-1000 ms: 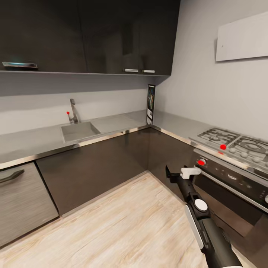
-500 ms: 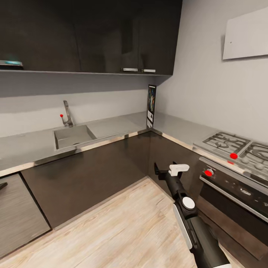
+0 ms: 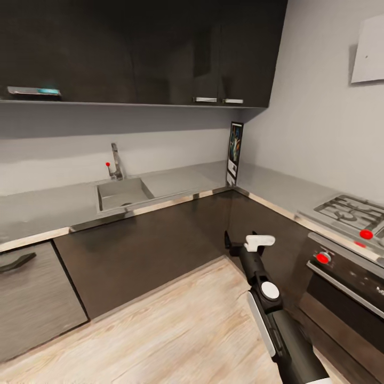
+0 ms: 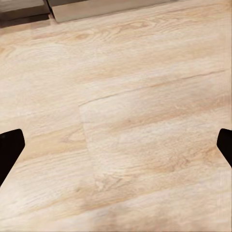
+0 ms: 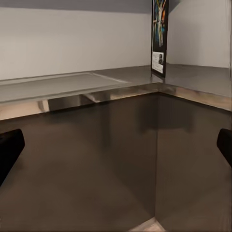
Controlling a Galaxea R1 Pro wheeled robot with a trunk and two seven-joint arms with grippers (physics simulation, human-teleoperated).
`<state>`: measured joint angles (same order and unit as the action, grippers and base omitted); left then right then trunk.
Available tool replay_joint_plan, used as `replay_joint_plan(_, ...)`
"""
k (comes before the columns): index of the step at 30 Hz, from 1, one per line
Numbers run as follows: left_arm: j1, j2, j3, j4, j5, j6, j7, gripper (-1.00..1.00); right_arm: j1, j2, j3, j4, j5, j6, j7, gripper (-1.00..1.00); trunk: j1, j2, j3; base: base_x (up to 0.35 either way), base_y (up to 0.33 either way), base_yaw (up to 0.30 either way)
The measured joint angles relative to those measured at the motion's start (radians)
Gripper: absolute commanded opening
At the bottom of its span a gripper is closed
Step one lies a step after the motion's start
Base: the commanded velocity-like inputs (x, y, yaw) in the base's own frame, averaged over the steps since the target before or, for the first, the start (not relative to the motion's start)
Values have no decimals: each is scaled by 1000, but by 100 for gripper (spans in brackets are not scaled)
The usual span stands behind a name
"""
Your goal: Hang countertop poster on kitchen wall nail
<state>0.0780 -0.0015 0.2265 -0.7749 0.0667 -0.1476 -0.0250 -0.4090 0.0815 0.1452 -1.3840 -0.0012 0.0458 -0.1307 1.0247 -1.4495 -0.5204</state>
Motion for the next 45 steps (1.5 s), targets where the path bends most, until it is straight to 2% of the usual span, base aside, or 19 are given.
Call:
replay_joint_plan(1,0,0,0,0,0,0,0,100,0,0,0,1,-1,0,-23,100,0,0,0,270,0,94)
replay_joint_plan(6,0,0,1,0,0,0,0,100,0,-1,-2,1,-2,-2,-38,100,0,0,0,300,0,43)
replay_joint_plan(10,0,4,19,-1,1,1,0,100,-3,-5,-5,1,-4,-3,-55,100,0,0,0,321,0,9)
replay_joint_plan(14,0,5,28,-2,1,1,-1,100,-49,-7,-7,1,-4,-1,-84,100,0,0,0,324,0,2)
replay_joint_plan(15,0,6,30,-2,1,1,-1,100,-78,-7,-7,6,-4,3,-104,100,0,0,0,325,0,1)
replay_joint_plan(19,0,6,33,-2,1,2,-1,100,-103,-8,-8,25,-6,5,-120,100,0,0,0,325,0,0)
replay_joint_plan(25,0,6,37,-1,1,2,0,100,-115,-8,-7,65,-9,8,-126,100,0,0,0,326,0,0)
replay_joint_plan(45,0,6,52,0,1,3,0,100,-117,-9,-7,78,-10,3,-122,100,0,0,0,322,-19,0)
